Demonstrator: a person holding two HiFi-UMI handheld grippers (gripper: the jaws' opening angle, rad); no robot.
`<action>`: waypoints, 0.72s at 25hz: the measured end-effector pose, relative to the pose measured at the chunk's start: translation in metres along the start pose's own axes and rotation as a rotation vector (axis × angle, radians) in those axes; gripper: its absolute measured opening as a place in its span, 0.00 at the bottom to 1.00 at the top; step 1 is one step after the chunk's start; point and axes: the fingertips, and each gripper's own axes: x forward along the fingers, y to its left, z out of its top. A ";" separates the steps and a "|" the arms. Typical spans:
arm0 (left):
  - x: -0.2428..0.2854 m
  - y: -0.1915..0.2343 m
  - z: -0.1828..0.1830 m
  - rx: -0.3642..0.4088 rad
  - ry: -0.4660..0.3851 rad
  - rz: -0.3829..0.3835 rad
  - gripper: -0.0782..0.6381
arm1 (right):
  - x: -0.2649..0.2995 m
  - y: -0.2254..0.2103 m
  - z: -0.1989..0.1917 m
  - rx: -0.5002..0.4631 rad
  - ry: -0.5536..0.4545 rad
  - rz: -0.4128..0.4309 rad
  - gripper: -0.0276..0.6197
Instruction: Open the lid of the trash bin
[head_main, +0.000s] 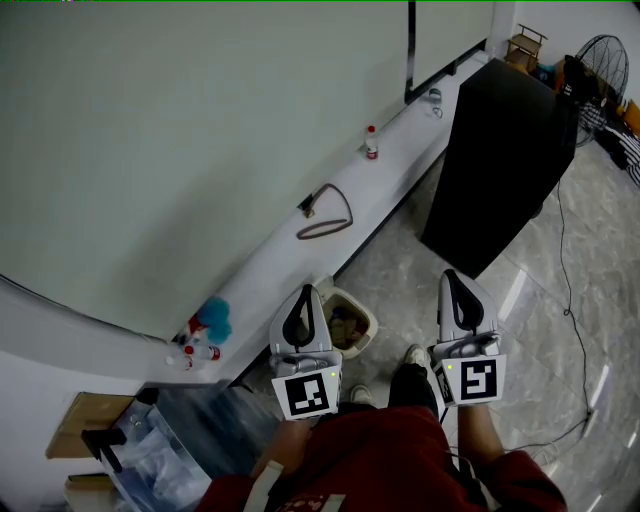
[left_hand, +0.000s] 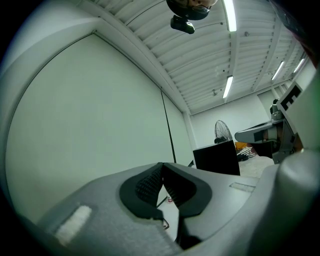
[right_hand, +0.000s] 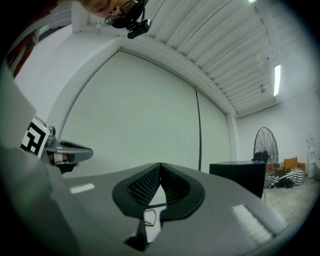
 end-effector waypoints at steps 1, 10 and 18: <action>0.001 -0.001 0.001 0.000 0.000 -0.003 0.12 | -0.001 -0.002 0.000 0.001 0.002 -0.004 0.04; 0.006 0.001 0.002 -0.041 -0.022 -0.043 0.12 | 0.001 -0.010 -0.001 -0.008 -0.002 -0.018 0.04; 0.015 0.010 0.006 -0.044 -0.035 -0.045 0.12 | 0.012 -0.015 0.006 -0.032 -0.009 -0.027 0.04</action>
